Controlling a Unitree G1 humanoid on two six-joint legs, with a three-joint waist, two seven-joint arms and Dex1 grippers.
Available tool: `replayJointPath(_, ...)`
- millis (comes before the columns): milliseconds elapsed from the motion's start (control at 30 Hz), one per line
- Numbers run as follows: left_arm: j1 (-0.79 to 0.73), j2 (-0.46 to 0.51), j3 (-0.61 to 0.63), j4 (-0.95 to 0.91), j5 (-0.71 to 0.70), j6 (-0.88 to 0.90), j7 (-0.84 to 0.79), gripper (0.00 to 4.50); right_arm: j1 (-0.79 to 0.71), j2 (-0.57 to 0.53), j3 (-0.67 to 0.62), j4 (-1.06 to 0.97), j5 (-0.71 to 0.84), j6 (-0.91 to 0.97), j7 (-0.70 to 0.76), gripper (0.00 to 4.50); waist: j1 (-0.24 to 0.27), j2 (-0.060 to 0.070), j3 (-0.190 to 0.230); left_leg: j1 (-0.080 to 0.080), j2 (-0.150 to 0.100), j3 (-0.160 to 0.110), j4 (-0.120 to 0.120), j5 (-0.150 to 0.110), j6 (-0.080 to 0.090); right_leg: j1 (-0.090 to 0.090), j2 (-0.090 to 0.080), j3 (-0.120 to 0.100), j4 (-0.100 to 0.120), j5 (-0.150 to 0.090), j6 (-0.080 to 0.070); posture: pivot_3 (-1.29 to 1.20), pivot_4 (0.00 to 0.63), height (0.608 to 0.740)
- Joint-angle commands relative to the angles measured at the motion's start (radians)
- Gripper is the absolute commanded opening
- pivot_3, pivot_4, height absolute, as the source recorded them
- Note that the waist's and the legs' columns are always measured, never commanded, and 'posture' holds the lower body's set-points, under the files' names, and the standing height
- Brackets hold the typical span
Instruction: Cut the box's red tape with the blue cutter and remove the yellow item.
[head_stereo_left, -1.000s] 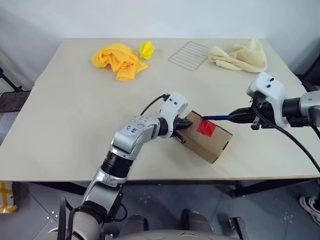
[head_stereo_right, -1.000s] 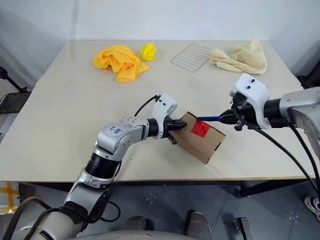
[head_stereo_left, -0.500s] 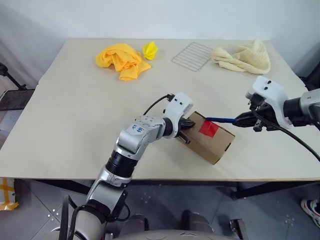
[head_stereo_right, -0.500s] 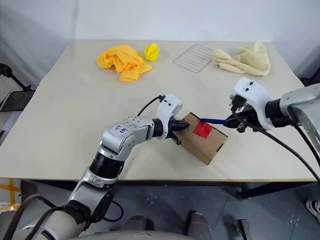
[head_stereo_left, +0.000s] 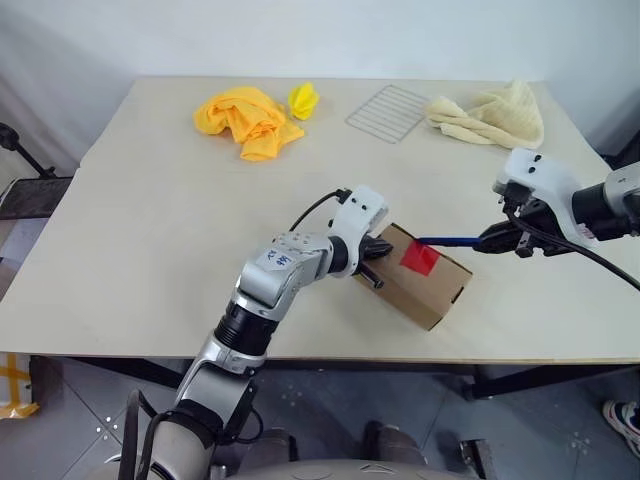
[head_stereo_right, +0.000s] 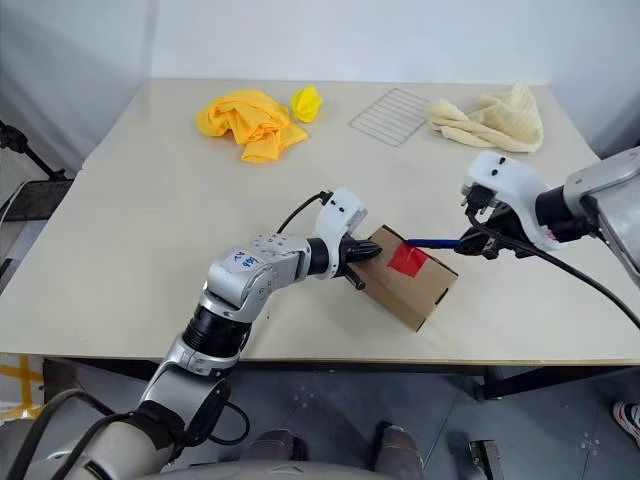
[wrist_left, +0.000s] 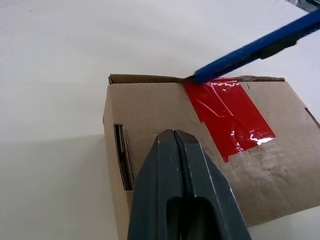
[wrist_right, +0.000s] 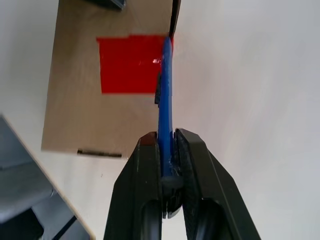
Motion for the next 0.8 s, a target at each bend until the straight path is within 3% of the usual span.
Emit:
replayJointPath(33, 0.045, 0.001, -0.028, 0.051, 0.028, 0.033, 0.024, 0.02, 0.007, -0.037, 0.056, -0.011, -0.013, -0.007, 0.082, 0.14, 0.0, 0.0, 0.0, 0.0, 0.0, 0.0, 0.0, 0.0, 0.0, 0.0, 0.0, 0.0, 0.0, 0.0, 0.0, 0.0, 0.15, 0.74)
replayJointPath(267, 0.052, -0.002, -0.023, 0.049, 0.03, 0.032, 0.034, 0.02, 0.007, -0.096, 0.093, -0.011, -0.071, -0.056, 0.195, 0.14, 0.0, 0.0, 0.0, 0.0, 0.0, 0.0, 0.0, 0.0, 0.0, 0.0, 0.0, 0.0, 0.0, 0.0, 0.0, 0.0, 0.15, 0.74)
replayJointPath(800, 0.06, 0.0, -0.026, 0.061, 0.035, 0.018, 0.038, 0.02, 0.088, -0.197, 0.026, -0.033, -0.111, -0.088, 0.298, 0.14, -0.003, 0.0, 0.0, 0.0, 0.0, 0.0, 0.0, 0.0, 0.0, 0.0, 0.0, 0.0, 0.0, 0.0, 0.0, 0.0, 0.15, 0.74)
